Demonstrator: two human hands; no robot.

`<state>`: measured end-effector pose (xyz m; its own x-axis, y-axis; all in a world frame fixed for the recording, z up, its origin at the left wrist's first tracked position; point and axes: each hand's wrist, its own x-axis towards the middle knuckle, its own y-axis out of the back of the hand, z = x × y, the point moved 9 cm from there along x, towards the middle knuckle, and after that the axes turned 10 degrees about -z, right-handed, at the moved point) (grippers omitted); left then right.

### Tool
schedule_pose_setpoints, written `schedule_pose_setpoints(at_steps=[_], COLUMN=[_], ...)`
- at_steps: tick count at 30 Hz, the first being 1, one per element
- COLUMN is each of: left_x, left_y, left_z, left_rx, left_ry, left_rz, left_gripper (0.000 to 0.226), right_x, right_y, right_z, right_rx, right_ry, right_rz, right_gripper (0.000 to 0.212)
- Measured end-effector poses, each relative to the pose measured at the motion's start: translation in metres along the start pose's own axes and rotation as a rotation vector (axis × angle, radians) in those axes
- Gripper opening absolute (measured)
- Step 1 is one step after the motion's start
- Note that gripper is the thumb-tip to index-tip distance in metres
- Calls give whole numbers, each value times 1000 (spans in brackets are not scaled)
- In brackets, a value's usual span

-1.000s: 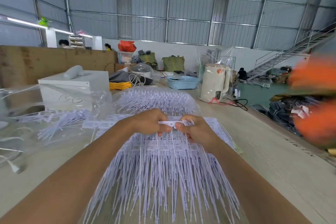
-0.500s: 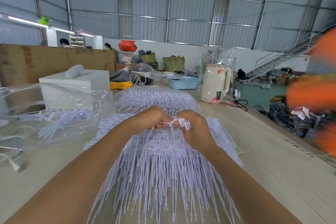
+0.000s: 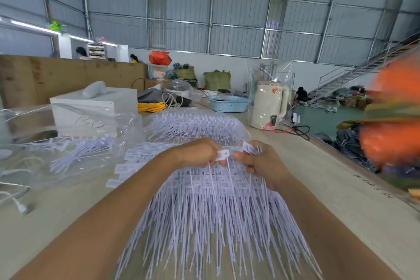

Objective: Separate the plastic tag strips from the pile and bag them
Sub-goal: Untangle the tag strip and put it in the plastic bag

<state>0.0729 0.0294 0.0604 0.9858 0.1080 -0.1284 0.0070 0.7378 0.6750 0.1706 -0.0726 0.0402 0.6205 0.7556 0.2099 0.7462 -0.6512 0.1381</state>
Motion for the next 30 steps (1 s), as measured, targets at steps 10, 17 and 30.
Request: schedule_pose_setpoints(at_steps=[10,17,30], left_x=[1,2,2], left_y=[-3,8,14], left_z=[-3,-6,-25], left_rx=[235,94,-105], left_ry=[-43,-103,-10], left_rz=[33,99,184], left_gripper=[31,19,33], right_x=[-3,0,-2], right_y=[-39,-30,-37], right_z=[-8,-14,-34], right_rx=[-70,-125,-443], right_ry=[-12,23,243], right_rz=[-198,-112,-77], right_gripper=[16,14,29])
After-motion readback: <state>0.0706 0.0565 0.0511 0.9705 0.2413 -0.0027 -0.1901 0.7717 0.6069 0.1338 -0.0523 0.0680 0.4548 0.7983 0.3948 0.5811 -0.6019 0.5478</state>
